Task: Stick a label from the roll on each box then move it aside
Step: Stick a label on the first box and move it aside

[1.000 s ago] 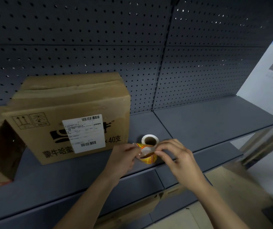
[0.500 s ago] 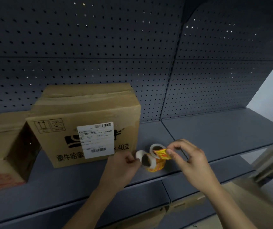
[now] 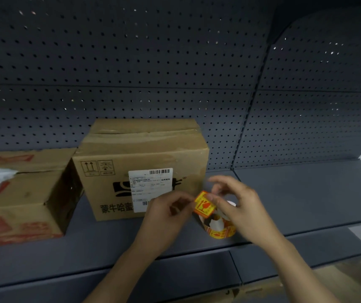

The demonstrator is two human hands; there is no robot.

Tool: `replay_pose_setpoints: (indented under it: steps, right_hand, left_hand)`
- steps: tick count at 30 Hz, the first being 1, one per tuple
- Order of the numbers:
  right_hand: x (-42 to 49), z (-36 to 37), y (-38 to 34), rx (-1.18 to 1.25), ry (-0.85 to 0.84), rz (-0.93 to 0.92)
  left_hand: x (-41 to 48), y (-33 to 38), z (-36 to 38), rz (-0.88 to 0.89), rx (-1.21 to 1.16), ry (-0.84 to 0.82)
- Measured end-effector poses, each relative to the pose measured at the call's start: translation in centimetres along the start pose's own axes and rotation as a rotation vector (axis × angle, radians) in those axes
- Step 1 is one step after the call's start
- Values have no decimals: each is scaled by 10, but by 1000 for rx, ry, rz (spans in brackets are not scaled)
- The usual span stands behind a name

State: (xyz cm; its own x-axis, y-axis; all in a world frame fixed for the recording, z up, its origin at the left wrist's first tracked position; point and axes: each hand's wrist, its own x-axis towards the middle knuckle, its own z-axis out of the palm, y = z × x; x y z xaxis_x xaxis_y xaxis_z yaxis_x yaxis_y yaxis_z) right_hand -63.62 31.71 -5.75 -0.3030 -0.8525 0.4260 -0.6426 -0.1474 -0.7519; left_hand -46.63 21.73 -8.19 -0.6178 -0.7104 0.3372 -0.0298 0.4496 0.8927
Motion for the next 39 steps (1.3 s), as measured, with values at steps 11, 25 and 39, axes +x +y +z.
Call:
replay_pose_setpoints:
  steps: [11, 25, 39]
  right_hand:
    - [20, 16, 0, 421, 167, 188]
    - [48, 10, 13, 372, 218, 154]
    - [71, 14, 26, 317, 132, 144]
  left_hand:
    - [21, 11, 3, -93, -183, 283]
    - [24, 22, -3, 107, 330, 354]
    - [80, 9, -27, 244, 1064, 223]
